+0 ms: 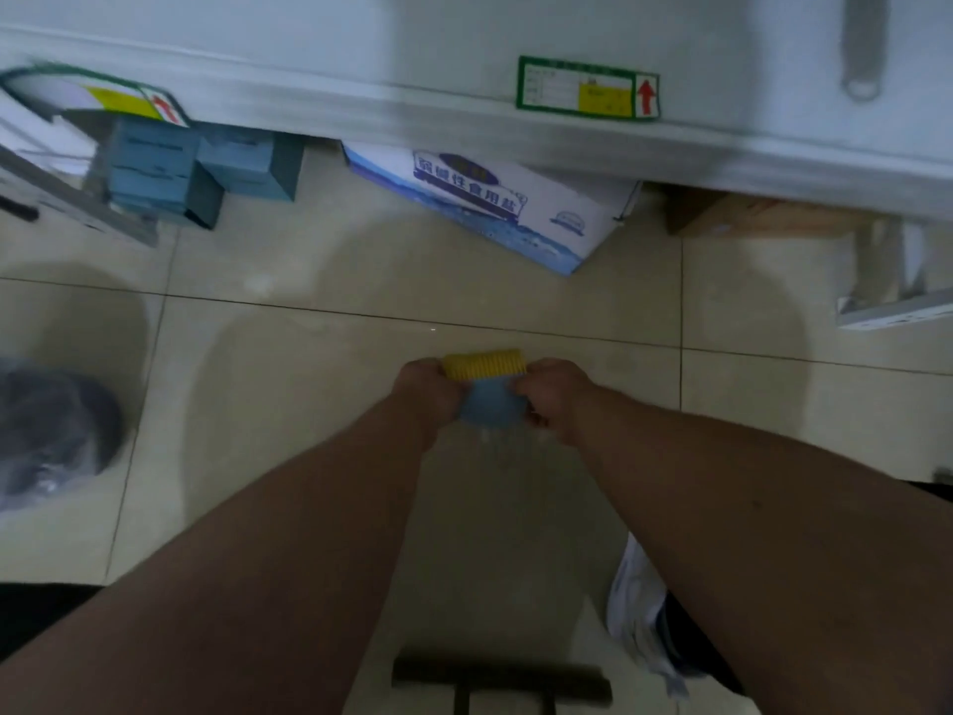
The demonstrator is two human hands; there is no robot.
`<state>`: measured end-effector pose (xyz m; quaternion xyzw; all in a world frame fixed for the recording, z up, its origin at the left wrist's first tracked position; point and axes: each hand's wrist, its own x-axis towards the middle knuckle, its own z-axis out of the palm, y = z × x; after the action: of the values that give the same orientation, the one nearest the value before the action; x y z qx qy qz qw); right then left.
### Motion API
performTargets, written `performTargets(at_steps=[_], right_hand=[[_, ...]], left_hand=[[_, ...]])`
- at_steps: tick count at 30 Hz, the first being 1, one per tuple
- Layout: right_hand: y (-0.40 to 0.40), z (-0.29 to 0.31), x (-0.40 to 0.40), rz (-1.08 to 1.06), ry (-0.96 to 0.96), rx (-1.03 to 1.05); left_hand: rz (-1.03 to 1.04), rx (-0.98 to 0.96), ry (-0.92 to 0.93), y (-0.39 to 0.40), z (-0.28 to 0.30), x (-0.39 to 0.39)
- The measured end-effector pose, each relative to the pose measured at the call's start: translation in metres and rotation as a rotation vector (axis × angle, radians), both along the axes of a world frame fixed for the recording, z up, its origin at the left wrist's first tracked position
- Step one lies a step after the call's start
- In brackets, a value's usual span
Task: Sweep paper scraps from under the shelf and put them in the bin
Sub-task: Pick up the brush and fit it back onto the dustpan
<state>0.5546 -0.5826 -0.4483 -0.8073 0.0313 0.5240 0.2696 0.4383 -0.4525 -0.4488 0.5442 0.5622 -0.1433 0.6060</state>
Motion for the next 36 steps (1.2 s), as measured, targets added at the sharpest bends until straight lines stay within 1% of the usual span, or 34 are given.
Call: performTargets(at_steps=[2, 4, 6, 8, 12, 16, 21, 23, 25, 28, 30, 31, 34, 36], right_hand=[[0.015, 0.018, -0.007, -0.114, 0.026, 0.076], [0.033, 0.040, -0.014, -0.196, 0.061, 0.162], [0.055, 0.068, -0.023, -0.209, 0.076, 0.254], [0.078, 0.101, -0.033, -0.197, 0.069, 0.333], [0.122, 0.173, -0.069, -0.164, 0.050, 0.506], [0.160, 0.239, -0.116, -0.070, 0.021, 0.635], [0.208, 0.324, -0.189, 0.067, -0.007, 0.789], [0.228, 0.357, -0.220, 0.111, -0.026, 0.855], [0.249, 0.387, -0.248, 0.139, -0.068, 0.912], [0.280, 0.418, -0.284, 0.144, -0.060, 1.058], [0.294, 0.429, -0.305, 0.129, -0.020, 1.124], [0.299, 0.432, -0.315, 0.112, 0.010, 1.145], [0.317, 0.435, -0.338, 0.101, 0.105, 1.185], [0.335, 0.434, -0.346, 0.118, 0.125, 1.189]], left_hand=[[0.093, -0.022, -0.087, 0.011, 0.018, -0.006], [0.181, -0.002, -0.167, 0.025, 0.042, -0.014], [0.250, 0.041, -0.236, 0.039, 0.071, -0.026], [0.363, 0.063, -0.343, 0.054, 0.099, -0.041], [0.566, 0.119, -0.476, 0.087, 0.167, -0.077], [0.615, 0.177, -0.601, 0.121, 0.232, -0.129], [0.694, 0.280, -0.724, 0.155, 0.320, -0.220], [0.716, 0.301, -0.801, 0.169, 0.352, -0.256], [0.721, 0.337, -0.871, 0.184, 0.381, -0.288], [0.739, 0.384, -0.971, 0.197, 0.414, -0.325], [0.759, 0.416, -0.988, 0.196, 0.427, -0.345], [0.749, 0.440, -0.967, 0.195, 0.431, -0.354], [0.696, 0.502, -0.863, 0.194, 0.439, -0.373], [0.701, 0.552, -0.793, 0.203, 0.444, -0.380]])
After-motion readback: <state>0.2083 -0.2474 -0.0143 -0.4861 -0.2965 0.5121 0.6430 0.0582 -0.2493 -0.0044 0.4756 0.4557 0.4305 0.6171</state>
